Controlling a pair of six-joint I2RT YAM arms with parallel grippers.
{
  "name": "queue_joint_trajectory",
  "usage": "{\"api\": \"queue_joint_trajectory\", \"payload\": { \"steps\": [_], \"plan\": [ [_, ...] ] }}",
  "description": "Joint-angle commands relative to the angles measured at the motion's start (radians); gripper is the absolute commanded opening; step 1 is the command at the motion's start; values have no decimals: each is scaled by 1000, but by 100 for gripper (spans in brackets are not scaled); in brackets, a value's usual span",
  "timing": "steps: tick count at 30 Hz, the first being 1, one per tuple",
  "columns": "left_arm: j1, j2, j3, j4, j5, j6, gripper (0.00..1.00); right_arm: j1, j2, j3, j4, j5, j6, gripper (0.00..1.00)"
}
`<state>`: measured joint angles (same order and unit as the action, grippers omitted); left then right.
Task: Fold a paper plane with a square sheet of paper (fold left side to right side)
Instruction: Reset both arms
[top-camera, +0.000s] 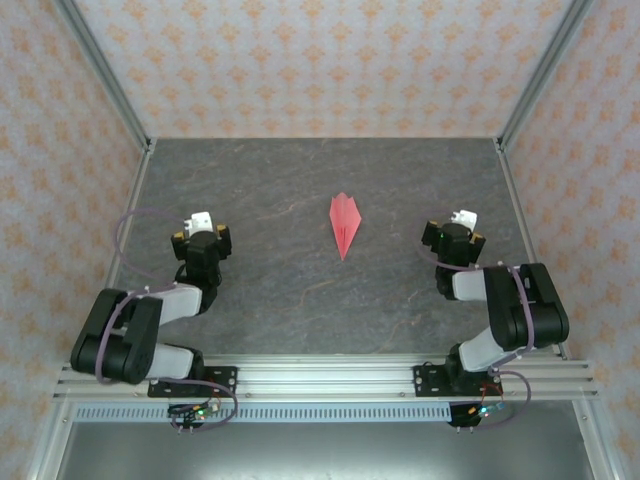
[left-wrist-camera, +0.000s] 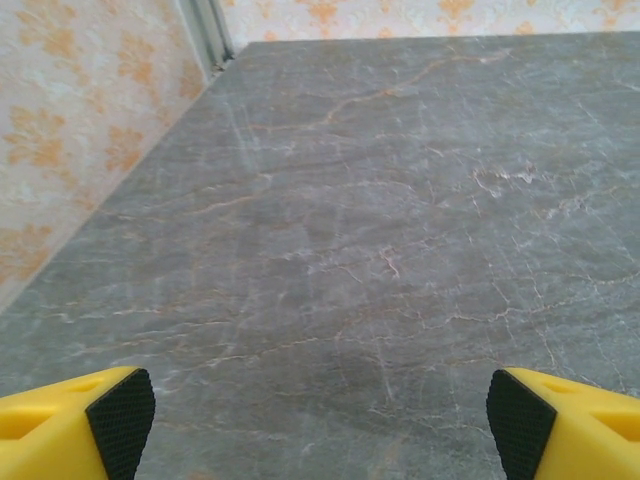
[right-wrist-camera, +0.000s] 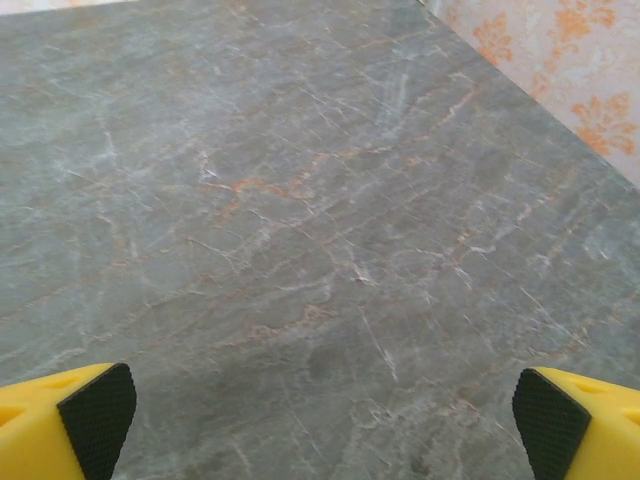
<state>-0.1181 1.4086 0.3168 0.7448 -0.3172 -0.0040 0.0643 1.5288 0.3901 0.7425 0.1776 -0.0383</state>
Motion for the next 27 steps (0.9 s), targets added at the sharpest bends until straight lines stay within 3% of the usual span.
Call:
{"api": "queue_joint_trajectory", "payload": {
  "steps": [1, 2, 3, 4, 5, 27],
  "plan": [
    [13, 97, 13, 201, 108, 49, 88, -21, -7, 22, 43, -55, 13, 100],
    [16, 74, 50, 85, 123, 40, 87, -21, -7, 21, 45, -55, 12, 100],
    [23, 90, 74, 73, 131, 40, 87, -21, -6, 21, 46, -55, 12, 100],
    [36, 92, 91, 41, 136, 22, 90, -21, -8, 21, 44, -55, 12, 100],
    [54, 86, 102, 11, 156, 5, 99, -21, -7, 21, 47, -55, 12, 100],
    [62, 89, 98, 23, 162, 4, 100, -21, -10, 21, 44, -60, 6, 100]
  ]
}}
